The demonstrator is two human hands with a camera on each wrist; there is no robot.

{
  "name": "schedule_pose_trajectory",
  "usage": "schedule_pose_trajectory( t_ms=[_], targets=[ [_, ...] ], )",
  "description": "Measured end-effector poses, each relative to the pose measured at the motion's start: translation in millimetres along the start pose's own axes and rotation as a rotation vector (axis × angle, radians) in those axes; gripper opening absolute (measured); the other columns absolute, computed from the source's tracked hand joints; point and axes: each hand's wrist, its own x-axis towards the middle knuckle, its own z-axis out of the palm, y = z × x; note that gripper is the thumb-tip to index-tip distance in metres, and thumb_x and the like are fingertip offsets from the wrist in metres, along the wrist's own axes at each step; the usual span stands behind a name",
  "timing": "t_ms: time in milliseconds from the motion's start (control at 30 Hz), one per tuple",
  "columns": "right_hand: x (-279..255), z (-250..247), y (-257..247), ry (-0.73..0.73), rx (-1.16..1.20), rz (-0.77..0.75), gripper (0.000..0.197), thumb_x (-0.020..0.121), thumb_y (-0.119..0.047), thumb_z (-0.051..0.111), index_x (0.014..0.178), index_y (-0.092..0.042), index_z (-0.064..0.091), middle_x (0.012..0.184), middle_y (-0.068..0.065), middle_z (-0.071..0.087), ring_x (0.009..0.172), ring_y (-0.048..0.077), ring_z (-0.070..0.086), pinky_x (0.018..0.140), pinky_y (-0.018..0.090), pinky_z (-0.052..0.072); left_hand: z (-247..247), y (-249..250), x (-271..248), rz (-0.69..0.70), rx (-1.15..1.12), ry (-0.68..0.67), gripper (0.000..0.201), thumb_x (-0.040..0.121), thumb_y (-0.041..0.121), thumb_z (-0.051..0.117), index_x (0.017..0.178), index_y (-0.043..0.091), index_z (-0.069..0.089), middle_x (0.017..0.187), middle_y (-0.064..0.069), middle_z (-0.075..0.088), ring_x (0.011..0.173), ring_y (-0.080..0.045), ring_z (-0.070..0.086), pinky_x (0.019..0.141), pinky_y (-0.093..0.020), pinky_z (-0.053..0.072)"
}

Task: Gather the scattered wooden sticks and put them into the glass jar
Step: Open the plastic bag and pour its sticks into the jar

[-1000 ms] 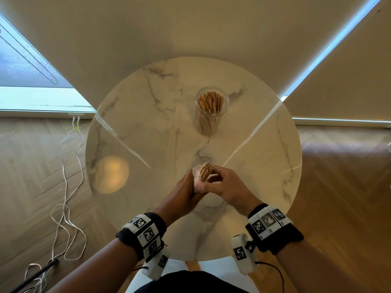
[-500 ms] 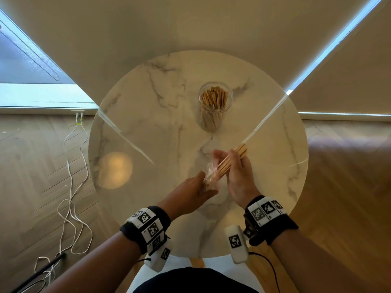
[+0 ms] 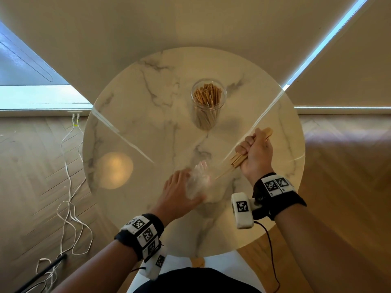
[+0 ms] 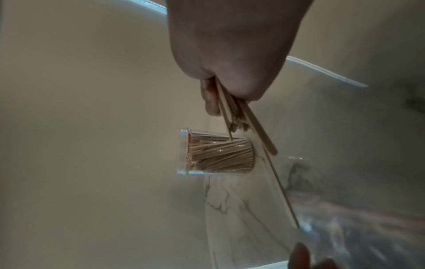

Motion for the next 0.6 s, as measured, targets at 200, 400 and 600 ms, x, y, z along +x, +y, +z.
schedule_pose_trajectory(
  t_ms=[200, 400, 600],
  targets=[
    [-14, 6, 1, 0.016, 0.106, 0.106, 0.033, 0.105, -0.024, 0.052, 0.075, -0.019, 0.040, 0.056, -0.006, 0.034, 0.043, 0.008, 0.028, 0.040, 0.022, 0.029, -11, 30, 5, 0.464, -0.269, 0.327, 0.072, 0.100, 0.066, 0.044, 0.147, 0.012, 0.038, 0.149, -0.001, 0.039, 0.140, -0.022, 0.041, 0.116, -0.048, 0.039],
    [-44, 14, 29, -0.078, 0.155, 0.313, 0.040, 0.104, -0.028, 0.054, 0.069, -0.021, 0.035, 0.055, -0.005, 0.026, 0.044, 0.010, 0.025, 0.040, 0.022, 0.031, -20, 95, 31, 0.669, -0.412, 0.505, 0.055, 0.108, 0.051, 0.031, 0.134, 0.004, 0.044, 0.139, -0.019, 0.049, 0.130, -0.034, 0.050, 0.108, -0.053, 0.043],
    [-53, 17, 19, -0.163, 0.143, 0.407, 0.046, 0.102, -0.033, 0.057, 0.061, -0.022, 0.038, 0.053, -0.006, 0.021, 0.040, 0.009, 0.020, 0.037, 0.020, 0.027, -15, 91, 23, 0.627, -0.396, 0.550, 0.044, 0.110, 0.046, 0.031, 0.130, 0.011, 0.047, 0.139, -0.005, 0.052, 0.128, -0.030, 0.054, 0.104, -0.056, 0.044]
  ],
)
